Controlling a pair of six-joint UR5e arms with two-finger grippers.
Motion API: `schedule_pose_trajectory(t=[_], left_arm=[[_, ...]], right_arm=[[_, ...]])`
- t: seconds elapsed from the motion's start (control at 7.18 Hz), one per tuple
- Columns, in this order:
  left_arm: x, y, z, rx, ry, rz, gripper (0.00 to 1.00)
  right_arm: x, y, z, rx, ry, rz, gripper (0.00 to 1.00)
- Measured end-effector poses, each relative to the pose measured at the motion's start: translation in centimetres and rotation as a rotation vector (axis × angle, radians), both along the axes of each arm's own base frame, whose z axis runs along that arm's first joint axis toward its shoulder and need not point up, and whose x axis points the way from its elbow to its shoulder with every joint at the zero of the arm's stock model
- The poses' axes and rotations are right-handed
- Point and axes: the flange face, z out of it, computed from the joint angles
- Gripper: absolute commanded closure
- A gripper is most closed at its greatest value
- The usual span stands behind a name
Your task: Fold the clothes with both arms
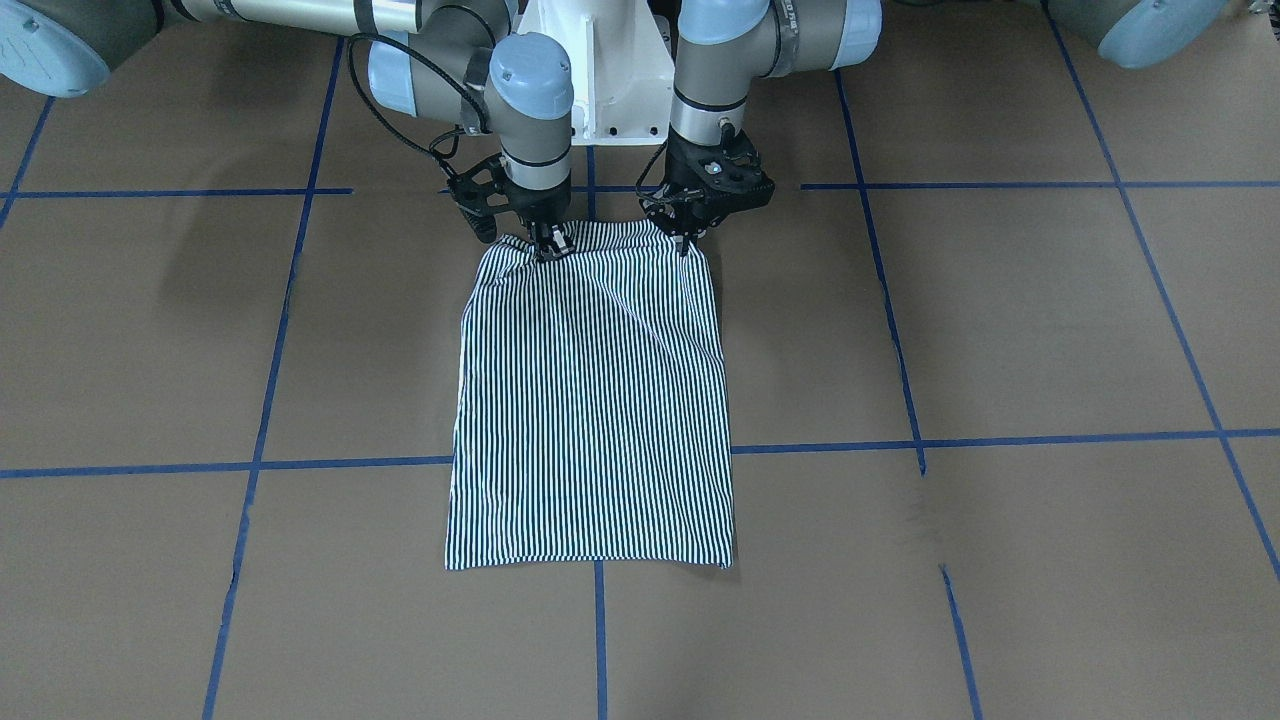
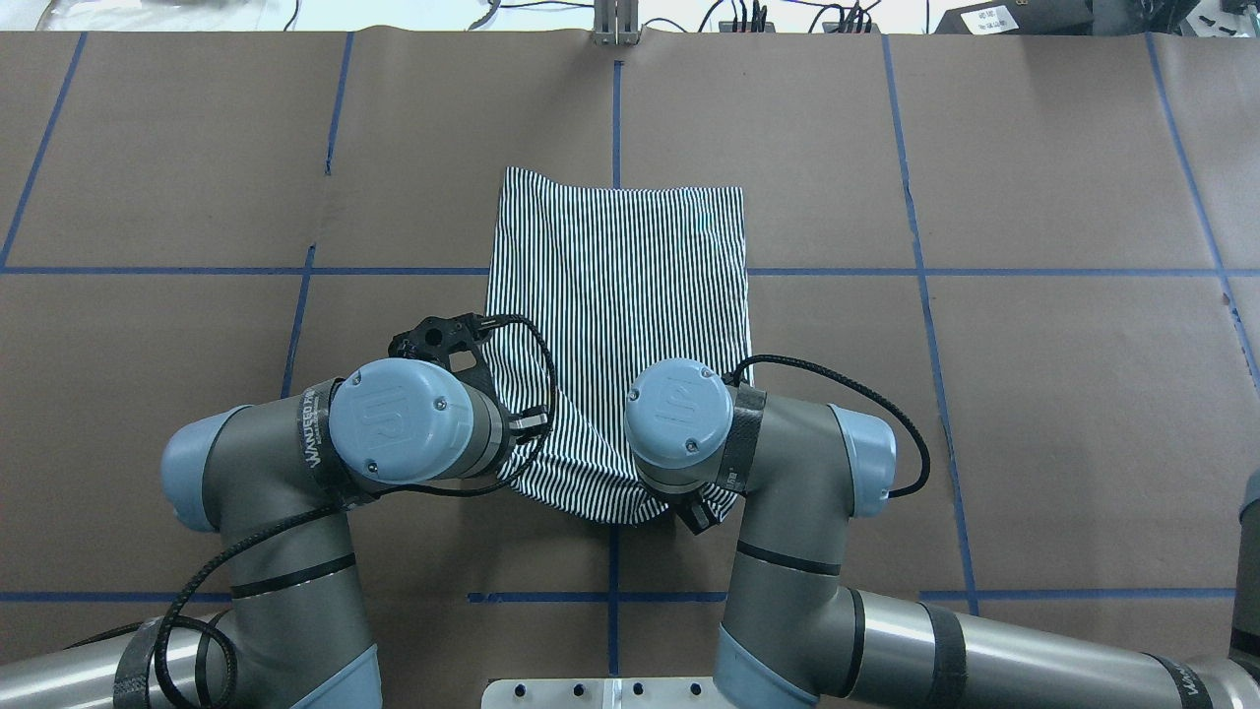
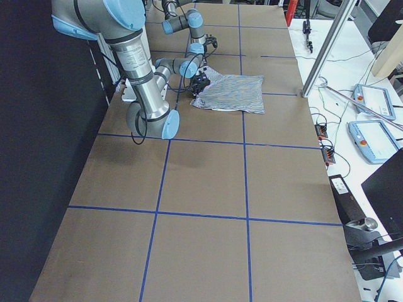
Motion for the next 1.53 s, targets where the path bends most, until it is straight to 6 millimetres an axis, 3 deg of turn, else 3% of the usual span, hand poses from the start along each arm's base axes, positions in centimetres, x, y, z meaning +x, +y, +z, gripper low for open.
schedule_pose_trajectory(t=[0.42, 0.84, 0.98, 1.25, 1.53], left_arm=[[0.8, 2.1, -0.2, -0.02, 0.034, 0.011, 1.0], [0.8, 8.8, -0.9, -0.028, 0.074, 0.11, 1.0], [0.4, 9.8, -1.1, -0.027, 0.082, 0.126, 1.0], [-0.3, 9.7, -1.0, -0.029, 0.074, 0.123, 1.0], [-1.6, 6.8, -0.7, -0.031, 0.058, 0.07, 1.0]], right_arm=[[2.1, 0.7, -1.4, 0.021, -0.051, -0.01, 1.0], [3.6, 3.6, -2.3, 0.043, -0.099, -0.043, 1.0], [4.0, 4.6, -2.3, 0.053, -0.106, -0.051, 1.0], [4.4, 5.4, -1.9, 0.094, -0.105, -0.075, 1.0], [5.0, 3.9, -3.0, 0.15, -0.115, -0.077, 1.0]])
